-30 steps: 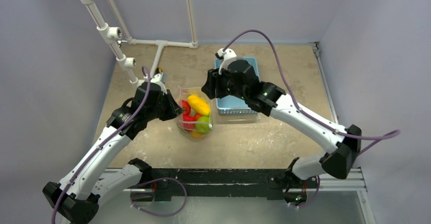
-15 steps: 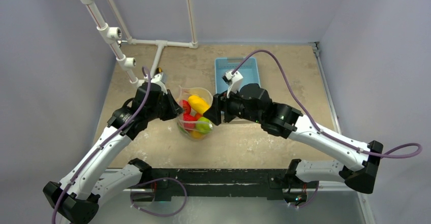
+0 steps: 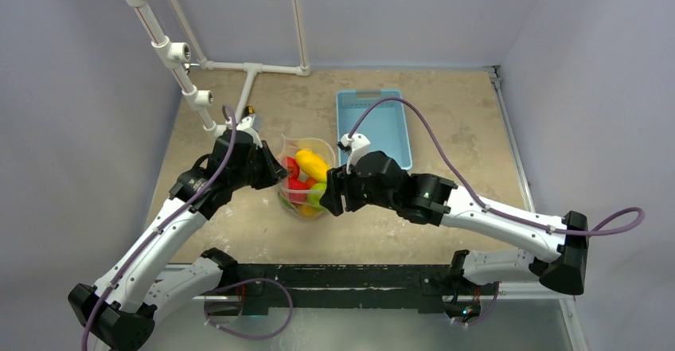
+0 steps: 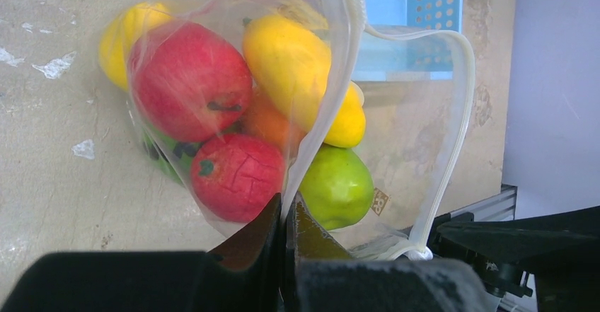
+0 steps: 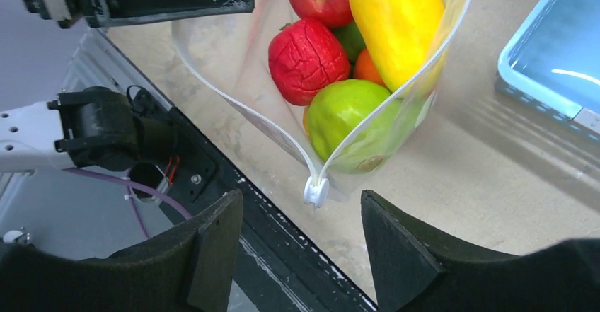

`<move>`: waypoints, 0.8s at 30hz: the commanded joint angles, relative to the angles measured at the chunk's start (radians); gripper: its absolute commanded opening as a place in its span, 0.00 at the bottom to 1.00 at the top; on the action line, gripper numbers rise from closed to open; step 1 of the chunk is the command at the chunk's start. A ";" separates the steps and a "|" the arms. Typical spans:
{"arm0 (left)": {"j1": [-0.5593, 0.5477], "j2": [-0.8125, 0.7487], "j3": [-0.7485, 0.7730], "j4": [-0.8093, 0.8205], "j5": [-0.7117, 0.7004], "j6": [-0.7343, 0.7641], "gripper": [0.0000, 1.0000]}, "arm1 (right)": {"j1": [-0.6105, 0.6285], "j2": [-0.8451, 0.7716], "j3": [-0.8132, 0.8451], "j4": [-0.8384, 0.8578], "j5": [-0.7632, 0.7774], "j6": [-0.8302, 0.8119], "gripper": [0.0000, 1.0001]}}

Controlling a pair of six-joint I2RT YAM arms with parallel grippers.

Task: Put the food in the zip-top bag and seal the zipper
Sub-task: Adjust the zipper food storage bag at the center of the board, then pick up the zipper food storage bag at the center of the board.

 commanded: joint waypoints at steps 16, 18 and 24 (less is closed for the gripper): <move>-0.003 -0.027 -0.011 0.022 0.002 -0.013 0.00 | 0.096 0.145 0.084 -0.023 0.229 0.052 0.47; -0.003 -0.030 -0.012 0.023 0.002 -0.015 0.00 | 0.098 0.149 0.094 -0.031 0.244 0.055 0.44; -0.003 -0.034 -0.013 0.021 -0.001 -0.015 0.00 | 0.103 0.159 0.105 -0.044 0.261 0.053 0.32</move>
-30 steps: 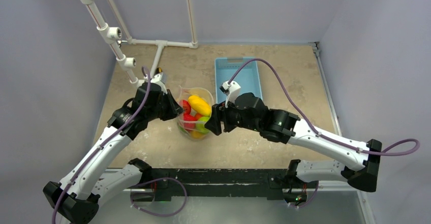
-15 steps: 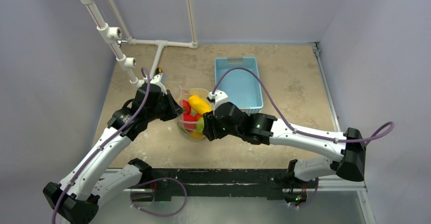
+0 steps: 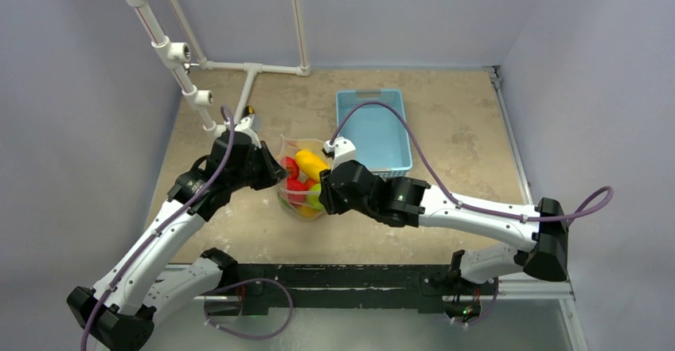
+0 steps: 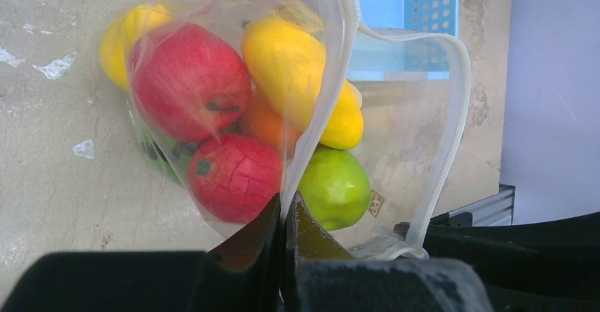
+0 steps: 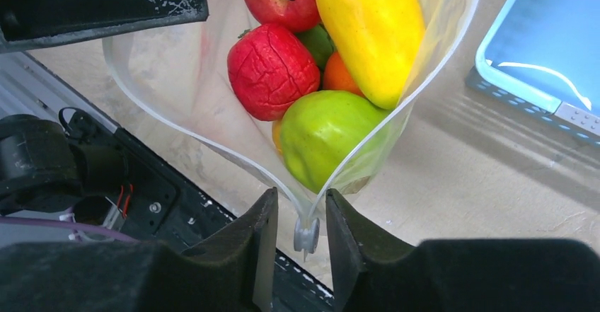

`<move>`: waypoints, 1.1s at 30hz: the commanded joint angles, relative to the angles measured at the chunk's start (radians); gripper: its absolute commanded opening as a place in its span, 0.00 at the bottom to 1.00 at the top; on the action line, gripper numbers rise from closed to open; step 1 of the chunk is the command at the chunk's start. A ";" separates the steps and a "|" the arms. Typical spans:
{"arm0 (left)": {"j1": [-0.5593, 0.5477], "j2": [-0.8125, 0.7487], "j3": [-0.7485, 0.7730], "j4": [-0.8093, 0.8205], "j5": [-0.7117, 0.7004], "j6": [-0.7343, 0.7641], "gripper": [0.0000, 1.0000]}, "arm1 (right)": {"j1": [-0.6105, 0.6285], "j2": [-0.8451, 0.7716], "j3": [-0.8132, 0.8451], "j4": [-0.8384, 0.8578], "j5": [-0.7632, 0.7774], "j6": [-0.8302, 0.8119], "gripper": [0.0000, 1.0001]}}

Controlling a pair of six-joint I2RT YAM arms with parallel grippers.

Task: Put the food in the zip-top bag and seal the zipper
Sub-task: Pick up the zipper food storage bag at the center of the board.

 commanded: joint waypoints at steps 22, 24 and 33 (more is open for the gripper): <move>-0.003 0.004 0.218 -0.121 -0.166 0.110 0.48 | 0.031 0.007 0.190 -0.046 0.051 -0.138 0.00; -0.003 0.016 0.282 -0.138 -0.180 0.152 0.53 | 0.031 0.006 0.212 -0.050 0.043 -0.168 0.00; -0.003 0.093 0.459 -0.155 0.024 0.374 0.60 | 0.033 -0.016 0.277 -0.079 -0.089 -0.269 0.00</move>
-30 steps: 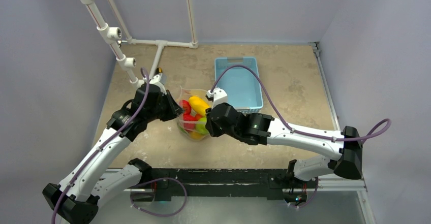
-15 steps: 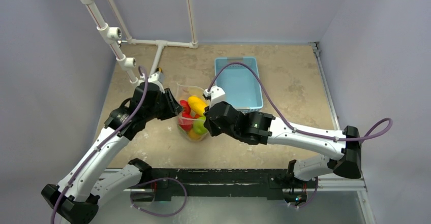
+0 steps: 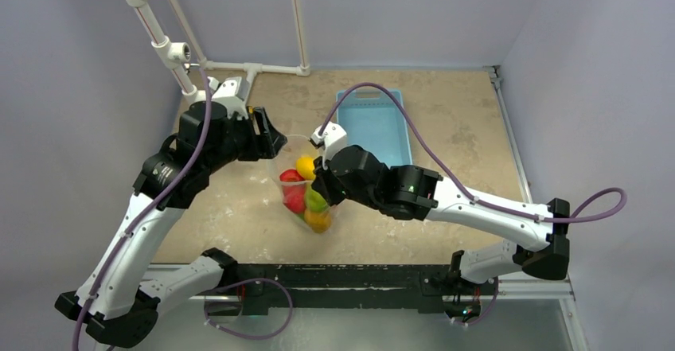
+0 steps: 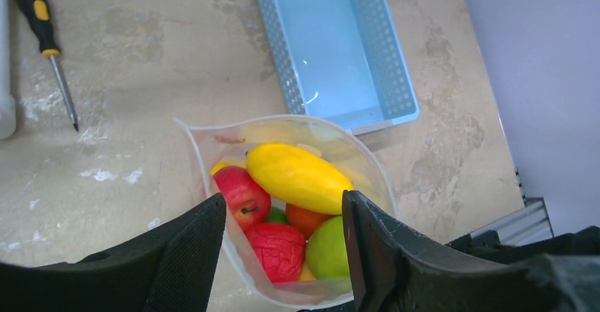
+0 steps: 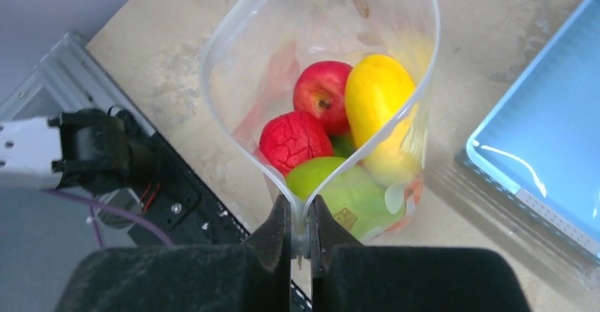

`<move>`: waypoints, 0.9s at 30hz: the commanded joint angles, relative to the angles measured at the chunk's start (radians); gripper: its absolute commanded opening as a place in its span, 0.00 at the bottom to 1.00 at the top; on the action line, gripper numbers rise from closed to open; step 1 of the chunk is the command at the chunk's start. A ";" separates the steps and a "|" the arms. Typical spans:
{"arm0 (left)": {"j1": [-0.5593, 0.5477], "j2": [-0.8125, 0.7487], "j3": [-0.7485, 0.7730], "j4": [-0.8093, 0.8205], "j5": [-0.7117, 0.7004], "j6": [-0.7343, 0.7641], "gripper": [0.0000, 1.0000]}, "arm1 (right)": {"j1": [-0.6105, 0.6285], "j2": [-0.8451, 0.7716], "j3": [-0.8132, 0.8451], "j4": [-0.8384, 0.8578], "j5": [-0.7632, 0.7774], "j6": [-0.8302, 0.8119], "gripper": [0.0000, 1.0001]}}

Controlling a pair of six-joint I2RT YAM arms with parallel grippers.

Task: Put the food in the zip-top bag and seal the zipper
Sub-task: Pick up the zipper food storage bag at the center of the board.

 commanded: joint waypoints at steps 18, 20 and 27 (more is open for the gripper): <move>-0.004 -0.074 0.109 0.091 0.492 0.432 0.77 | 0.009 -0.091 0.149 0.021 -0.426 -0.355 0.00; -0.004 -0.082 0.106 0.099 0.542 0.439 0.77 | 0.009 -0.088 0.159 0.015 -0.475 -0.388 0.00; -0.030 -0.106 0.070 0.119 0.780 0.469 0.78 | 0.009 -0.075 0.227 -0.001 -0.603 -0.466 0.00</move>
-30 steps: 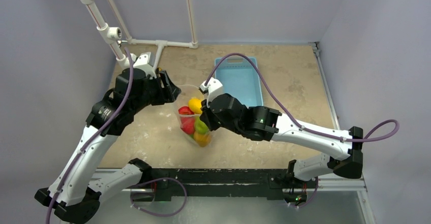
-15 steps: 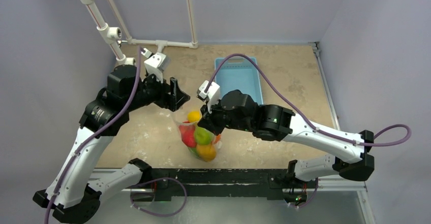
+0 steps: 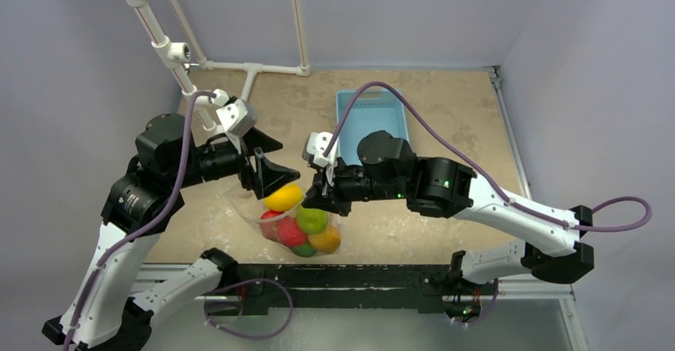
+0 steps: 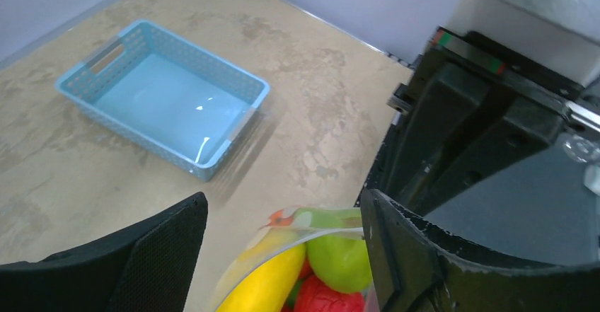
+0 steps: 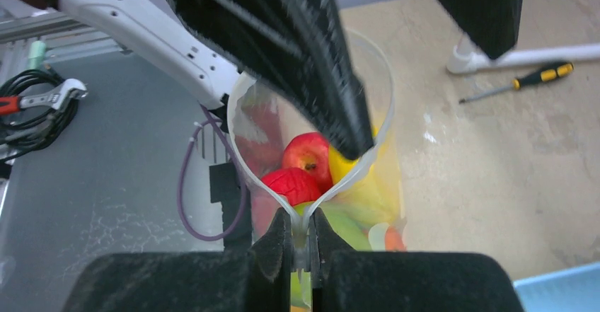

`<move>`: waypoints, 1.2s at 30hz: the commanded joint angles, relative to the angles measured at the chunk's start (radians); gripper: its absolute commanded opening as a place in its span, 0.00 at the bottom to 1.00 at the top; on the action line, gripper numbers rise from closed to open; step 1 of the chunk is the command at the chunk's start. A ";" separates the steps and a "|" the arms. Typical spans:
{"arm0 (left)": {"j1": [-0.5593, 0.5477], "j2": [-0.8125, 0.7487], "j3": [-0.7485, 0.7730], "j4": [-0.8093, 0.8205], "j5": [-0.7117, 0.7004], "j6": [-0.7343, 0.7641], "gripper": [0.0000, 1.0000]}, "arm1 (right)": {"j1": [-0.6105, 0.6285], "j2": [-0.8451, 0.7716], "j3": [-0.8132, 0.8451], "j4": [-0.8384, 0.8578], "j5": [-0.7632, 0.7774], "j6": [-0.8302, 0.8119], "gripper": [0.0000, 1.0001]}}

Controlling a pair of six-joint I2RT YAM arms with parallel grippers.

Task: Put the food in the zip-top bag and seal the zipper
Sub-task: Pick up the zipper food storage bag at the center of the board.

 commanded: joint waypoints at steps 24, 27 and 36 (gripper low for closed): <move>-0.165 -0.045 -0.073 -0.031 0.278 0.125 0.71 | 0.003 0.060 0.271 -0.041 -0.083 -0.070 0.00; -0.188 -0.046 -0.058 -0.071 0.198 0.151 0.70 | 0.003 0.063 0.275 -0.045 -0.068 -0.053 0.00; -0.212 -0.042 -0.042 -0.126 0.061 0.159 0.55 | 0.003 0.044 0.271 -0.028 -0.051 0.016 0.00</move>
